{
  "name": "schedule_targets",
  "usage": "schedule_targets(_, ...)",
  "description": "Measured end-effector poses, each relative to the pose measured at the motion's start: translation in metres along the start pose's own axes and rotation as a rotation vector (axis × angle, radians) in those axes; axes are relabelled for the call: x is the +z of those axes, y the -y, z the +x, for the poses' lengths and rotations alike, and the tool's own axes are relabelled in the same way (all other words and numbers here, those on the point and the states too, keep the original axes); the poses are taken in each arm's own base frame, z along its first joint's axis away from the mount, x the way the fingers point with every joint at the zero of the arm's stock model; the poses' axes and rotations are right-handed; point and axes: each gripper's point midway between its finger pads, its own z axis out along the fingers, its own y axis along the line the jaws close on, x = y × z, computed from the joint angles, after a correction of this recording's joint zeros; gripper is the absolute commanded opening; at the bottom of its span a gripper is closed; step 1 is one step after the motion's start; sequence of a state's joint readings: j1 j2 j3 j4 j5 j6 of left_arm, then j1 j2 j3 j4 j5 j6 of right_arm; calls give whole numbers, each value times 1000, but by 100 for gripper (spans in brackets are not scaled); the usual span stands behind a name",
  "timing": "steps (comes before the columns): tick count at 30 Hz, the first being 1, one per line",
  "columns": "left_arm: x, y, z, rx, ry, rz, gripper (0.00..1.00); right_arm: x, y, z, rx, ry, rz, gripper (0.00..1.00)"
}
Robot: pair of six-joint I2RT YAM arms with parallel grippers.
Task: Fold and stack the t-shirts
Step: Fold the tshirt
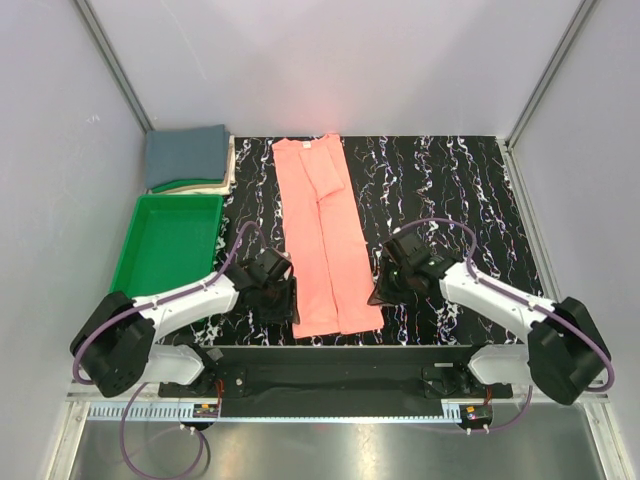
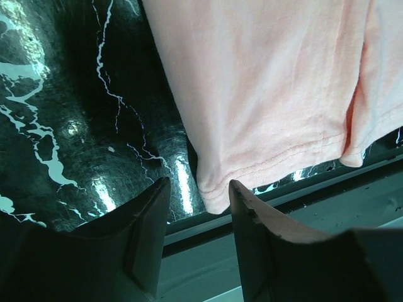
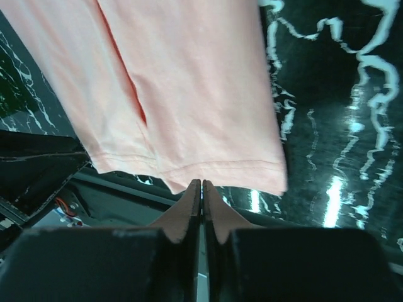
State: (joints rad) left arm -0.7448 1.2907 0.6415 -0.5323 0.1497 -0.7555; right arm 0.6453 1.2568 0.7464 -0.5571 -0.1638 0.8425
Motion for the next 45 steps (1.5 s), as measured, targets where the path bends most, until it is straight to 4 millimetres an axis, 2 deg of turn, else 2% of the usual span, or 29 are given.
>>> schedule_targets(2,0,1,0,3,-2,3,47,7,-7,5,-8,-22,-13,3)
schedule_targets(8,0,3,0,2,-2,14,40,38,-18,28,-57,-110,-6,1)
schedule_targets(12,7,2,3,-8,-9,30,29,59,-19,42,-75,-161,1,1)
schedule_targets(14,11,-3,10,-20,-25,21,27,67,-18,49,-82,-180,12,1)
schedule_targets(18,12,-1,13,-29,-34,36,27,70,-22,51,-83,-185,-4,1)
schedule_targets(24,8,0,14,-32,-28,46,35,64,-25,50,-82,-172,-11,1)
schedule_targets(30,-5,3,12,-28,-8,56,42,48,-45,40,-95,-137,-65,1)
schedule_targets(34,-7,1,13,-30,-8,47,43,46,-52,43,-110,-138,-79,1)
schedule_targets(39,-6,0,12,-30,-6,43,42,53,-51,54,-125,-161,-69,1)
schedule_targets(45,-4,-1,14,-34,-9,41,38,69,-36,65,-122,-200,-13,2)
